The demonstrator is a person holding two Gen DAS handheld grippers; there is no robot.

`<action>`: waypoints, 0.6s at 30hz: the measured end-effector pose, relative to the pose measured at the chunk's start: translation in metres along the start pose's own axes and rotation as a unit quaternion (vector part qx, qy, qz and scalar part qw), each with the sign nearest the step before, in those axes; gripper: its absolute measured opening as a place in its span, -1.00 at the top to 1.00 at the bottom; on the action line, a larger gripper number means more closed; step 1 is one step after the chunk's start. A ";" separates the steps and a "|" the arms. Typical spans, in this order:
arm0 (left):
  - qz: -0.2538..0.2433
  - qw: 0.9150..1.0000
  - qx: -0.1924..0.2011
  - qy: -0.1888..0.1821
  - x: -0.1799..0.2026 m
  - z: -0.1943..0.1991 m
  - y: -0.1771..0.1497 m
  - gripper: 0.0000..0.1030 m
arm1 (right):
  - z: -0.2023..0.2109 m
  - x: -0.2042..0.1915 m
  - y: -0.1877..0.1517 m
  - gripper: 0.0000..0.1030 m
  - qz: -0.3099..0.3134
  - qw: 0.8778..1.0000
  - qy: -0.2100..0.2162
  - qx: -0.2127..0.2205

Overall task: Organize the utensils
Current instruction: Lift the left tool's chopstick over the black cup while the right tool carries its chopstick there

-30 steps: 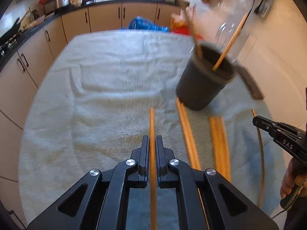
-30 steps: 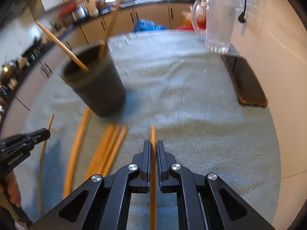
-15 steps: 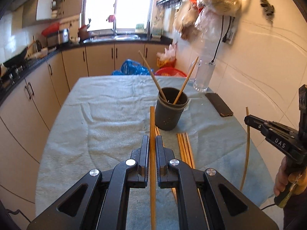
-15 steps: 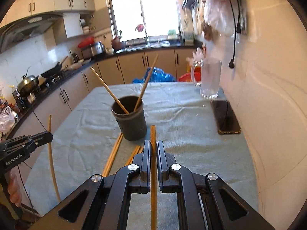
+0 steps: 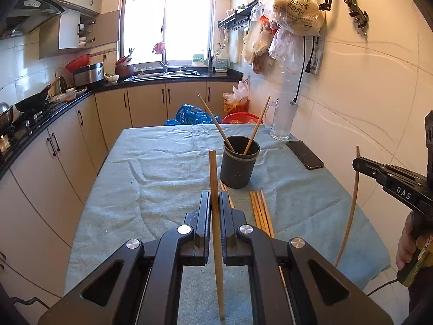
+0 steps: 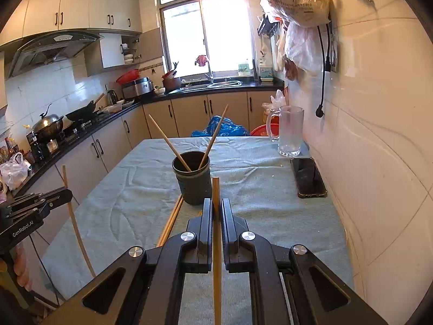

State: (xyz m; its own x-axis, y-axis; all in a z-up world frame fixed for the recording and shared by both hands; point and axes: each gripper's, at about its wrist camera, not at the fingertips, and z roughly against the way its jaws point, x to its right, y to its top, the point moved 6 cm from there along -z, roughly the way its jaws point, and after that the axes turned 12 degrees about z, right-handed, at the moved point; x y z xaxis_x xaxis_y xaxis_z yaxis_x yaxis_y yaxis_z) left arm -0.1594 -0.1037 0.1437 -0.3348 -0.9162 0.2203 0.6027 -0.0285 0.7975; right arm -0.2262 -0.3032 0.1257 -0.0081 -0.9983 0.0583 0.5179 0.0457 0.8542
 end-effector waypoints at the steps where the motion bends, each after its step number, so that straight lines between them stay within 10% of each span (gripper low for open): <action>1: 0.001 1.000 0.001 -0.001 0.000 0.002 0.000 0.89 | 0.002 0.000 0.000 0.88 0.001 1.000 0.000 0.002; 18: 0.006 1.000 0.011 -0.006 0.007 0.019 0.008 0.89 | 0.031 0.000 0.016 0.88 0.005 0.999 -0.013 0.038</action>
State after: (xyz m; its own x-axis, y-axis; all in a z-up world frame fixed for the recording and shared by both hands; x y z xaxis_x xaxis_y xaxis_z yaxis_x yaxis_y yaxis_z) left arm -0.1704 -0.1027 0.1623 -0.3363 -0.9117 0.2359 0.5912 -0.0094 0.8065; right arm -0.2449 -0.3015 0.1552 -0.0261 -0.9965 0.0788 0.4521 0.0586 0.8900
